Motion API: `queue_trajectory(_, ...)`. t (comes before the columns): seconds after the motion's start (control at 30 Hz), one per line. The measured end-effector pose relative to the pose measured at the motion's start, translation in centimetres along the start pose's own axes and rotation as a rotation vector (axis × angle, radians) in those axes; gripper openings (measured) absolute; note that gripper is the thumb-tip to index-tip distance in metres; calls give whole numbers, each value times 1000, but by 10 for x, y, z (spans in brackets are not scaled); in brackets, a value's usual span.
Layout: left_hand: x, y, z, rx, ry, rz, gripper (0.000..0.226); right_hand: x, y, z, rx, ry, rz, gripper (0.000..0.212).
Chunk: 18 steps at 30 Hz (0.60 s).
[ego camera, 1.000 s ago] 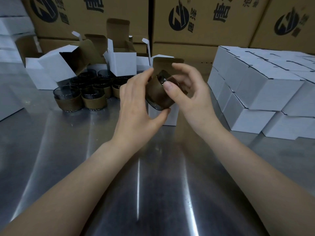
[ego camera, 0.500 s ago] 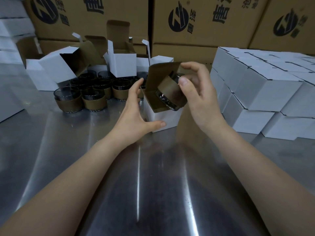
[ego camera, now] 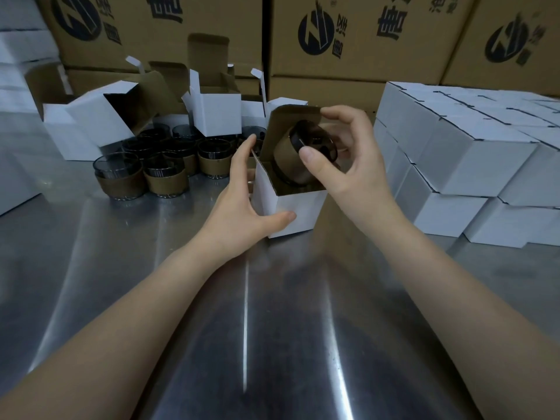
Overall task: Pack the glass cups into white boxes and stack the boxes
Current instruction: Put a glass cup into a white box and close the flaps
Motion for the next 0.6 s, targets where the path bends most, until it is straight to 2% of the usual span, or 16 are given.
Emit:
queue_trajectory(0.2,0,0,1,-15,20,11,114,-3,4,1,28,-81,-87,56)
queue_trajectory(0.6,0,3,-2,-93,79,9,116,-8,-3,3,102,-223,-124,65)
Point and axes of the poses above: each hand's wrist, its own x-axis away from the middle knuckle, its own z-axis out of the back of the hand, y = z × x, the point moved 3 cm from there along -x, towards the middle knuckle, and after that the axes turned 10 degrees about z, right-handed, at the moved point
